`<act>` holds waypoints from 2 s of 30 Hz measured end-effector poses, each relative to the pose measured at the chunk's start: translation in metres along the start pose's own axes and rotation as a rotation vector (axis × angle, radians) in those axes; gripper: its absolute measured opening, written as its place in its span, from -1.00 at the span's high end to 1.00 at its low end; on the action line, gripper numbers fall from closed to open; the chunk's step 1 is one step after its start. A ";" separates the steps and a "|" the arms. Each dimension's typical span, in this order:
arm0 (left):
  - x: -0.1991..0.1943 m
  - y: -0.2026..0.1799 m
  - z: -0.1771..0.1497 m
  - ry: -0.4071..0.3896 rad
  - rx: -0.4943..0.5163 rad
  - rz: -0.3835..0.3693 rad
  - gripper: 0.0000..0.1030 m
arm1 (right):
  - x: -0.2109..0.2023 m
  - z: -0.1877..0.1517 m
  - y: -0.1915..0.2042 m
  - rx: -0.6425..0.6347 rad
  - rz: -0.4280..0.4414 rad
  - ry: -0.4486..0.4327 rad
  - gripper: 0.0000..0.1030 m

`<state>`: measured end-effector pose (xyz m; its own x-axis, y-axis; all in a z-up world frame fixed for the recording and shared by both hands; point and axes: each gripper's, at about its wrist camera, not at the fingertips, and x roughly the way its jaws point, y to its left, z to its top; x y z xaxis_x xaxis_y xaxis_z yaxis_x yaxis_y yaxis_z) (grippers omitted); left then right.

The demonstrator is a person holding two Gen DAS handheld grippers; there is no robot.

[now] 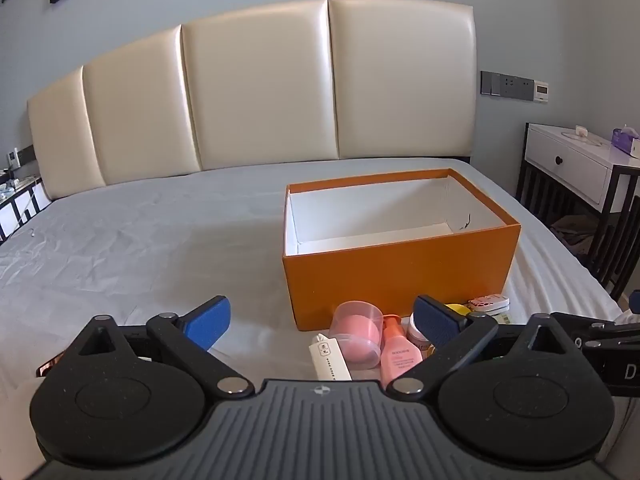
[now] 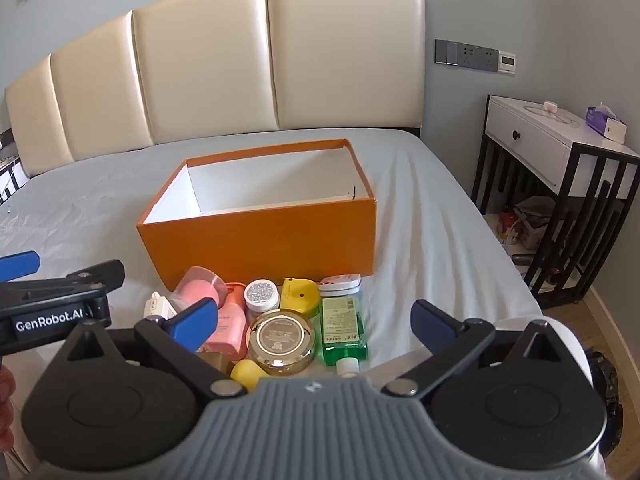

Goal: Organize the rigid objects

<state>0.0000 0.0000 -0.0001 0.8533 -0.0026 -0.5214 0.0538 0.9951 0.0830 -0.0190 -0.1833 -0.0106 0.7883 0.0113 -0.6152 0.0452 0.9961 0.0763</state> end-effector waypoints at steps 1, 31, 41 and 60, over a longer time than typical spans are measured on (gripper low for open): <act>0.000 0.000 0.000 -0.006 0.008 -0.005 -1.00 | 0.000 0.000 0.000 0.006 0.006 0.001 -0.95; -0.007 -0.007 -0.003 0.013 -0.013 -0.056 -1.00 | -0.010 -0.009 -0.001 -0.006 0.049 0.008 -0.95; -0.007 -0.010 -0.006 0.024 -0.008 -0.055 -1.00 | -0.009 -0.010 -0.002 -0.002 0.033 0.021 -0.95; -0.007 -0.010 -0.008 0.027 0.001 -0.057 -1.00 | -0.009 -0.014 -0.005 0.001 0.030 0.025 -0.95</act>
<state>-0.0101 -0.0094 -0.0038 0.8347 -0.0570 -0.5477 0.1025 0.9933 0.0529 -0.0348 -0.1876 -0.0169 0.7738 0.0430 -0.6319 0.0229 0.9951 0.0958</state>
